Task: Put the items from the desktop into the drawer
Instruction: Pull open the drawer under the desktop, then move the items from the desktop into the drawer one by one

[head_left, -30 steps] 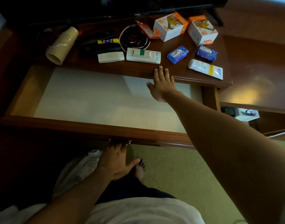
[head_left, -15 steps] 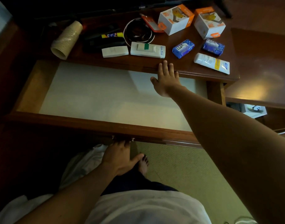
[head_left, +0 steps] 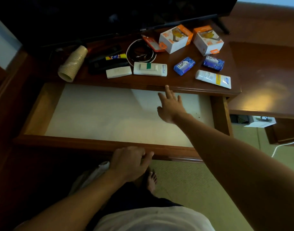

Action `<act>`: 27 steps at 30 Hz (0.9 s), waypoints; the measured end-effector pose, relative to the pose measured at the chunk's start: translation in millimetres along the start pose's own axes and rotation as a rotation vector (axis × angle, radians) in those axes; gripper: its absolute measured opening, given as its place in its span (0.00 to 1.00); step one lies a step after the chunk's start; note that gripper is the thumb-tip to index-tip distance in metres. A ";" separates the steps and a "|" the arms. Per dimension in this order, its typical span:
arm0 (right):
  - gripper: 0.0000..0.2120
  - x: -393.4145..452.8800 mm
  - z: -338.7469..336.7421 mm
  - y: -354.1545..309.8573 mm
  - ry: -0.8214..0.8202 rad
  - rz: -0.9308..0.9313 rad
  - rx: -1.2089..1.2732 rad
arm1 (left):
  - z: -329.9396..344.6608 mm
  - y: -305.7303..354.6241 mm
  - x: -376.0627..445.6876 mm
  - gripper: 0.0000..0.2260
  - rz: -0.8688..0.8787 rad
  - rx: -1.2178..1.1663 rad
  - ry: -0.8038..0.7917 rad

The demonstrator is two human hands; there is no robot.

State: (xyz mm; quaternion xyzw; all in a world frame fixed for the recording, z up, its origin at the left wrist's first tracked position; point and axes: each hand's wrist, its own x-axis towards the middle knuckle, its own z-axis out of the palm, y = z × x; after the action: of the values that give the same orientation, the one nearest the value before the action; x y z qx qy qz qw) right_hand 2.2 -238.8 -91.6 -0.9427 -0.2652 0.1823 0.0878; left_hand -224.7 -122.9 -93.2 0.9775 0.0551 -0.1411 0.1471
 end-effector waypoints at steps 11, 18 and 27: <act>0.28 -22.5 -11.3 23.3 0.079 0.015 0.090 | -56.2 3.5 113.3 0.24 0.092 -0.001 0.097; 0.26 -8.8 -51.4 32.2 0.254 0.080 0.182 | -100.4 9.4 169.7 0.23 0.221 0.036 0.146; 0.21 11.8 -92.2 41.8 0.338 0.224 0.268 | -150.7 20.5 227.3 0.21 0.289 0.009 0.174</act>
State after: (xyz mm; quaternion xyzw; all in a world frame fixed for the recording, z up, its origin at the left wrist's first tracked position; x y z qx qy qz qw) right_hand 67.1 -274.2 -21.5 -0.9633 -0.1141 0.0639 0.2344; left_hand 34.3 -81.7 -15.7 0.9844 -0.0740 -0.0335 0.1561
